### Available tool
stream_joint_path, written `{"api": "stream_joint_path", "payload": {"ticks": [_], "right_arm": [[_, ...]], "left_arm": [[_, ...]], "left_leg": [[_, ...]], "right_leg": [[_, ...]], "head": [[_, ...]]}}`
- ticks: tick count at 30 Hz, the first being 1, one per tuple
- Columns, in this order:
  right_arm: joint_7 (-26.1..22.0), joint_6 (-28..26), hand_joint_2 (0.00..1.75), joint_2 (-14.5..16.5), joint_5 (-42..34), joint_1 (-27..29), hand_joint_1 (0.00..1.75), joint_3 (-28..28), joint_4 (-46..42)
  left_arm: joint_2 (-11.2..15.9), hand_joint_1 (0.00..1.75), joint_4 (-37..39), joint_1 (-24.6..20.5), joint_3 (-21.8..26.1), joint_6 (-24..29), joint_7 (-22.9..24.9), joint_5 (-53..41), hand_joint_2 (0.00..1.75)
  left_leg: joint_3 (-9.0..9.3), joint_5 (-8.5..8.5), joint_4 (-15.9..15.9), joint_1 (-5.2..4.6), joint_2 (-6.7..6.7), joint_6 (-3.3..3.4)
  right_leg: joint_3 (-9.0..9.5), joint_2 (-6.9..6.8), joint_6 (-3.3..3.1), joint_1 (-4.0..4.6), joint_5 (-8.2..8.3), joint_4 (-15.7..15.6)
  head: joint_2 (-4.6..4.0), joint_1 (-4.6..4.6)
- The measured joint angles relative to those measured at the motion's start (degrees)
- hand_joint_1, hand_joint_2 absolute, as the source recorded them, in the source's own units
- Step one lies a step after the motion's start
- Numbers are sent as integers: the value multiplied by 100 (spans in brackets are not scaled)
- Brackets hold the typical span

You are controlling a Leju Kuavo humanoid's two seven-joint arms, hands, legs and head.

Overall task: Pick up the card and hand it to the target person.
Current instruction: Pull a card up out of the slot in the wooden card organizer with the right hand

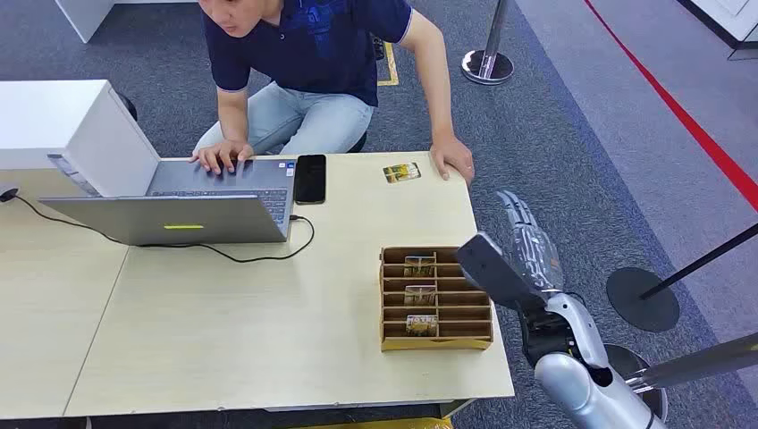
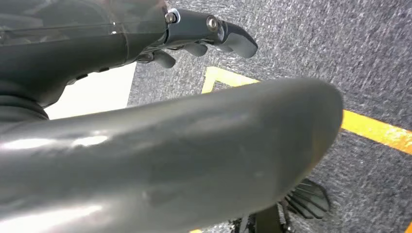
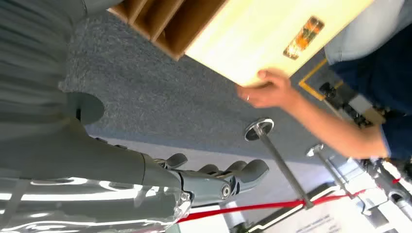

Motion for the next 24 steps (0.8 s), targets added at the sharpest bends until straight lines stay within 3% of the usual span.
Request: {"api": "stream_joint_path", "payload": {"ticks": [9, 17, 21, 24], "right_arm": [[-13, 38, 175, 75, -22, -35, 0, 105, 121], [103, 39, 175, 309, 565, -252, 1, -102, 904], [103, 138, 175, 293, 654, -449, 10, -102, 1010], [103, 252, 175, 313, 767, -544, 29, -123, 1097]], "left_arm": [[-47, 0, -1, 5, 34, -12, -26, 26, 0], [-127, 0, 7, 4, 0, -70, 17, -16, 0], [-122, 0, 9, 4, -25, -108, 50, -38, 0], [-126, 0, 10, 4, -39, -131, 65, -51, 0]], "left_leg": [[-7, -3, 8, -2, -5, 1], [-6, -3, 6, -2, -5, 1], [-3, -1, 3, -1, -3, 1], [-2, 0, 1, -1, -2, 0]], "right_leg": [[-5, -9, 5, -3, -7, 10], [-4, -8, 4, -2, -6, 8], [-2, -5, 2, -1, -3, 4], [-1, -3, 1, -1, -2, 2]], "head": [[0, 0], [0, 0], [0, 0], [0, 0]]}}
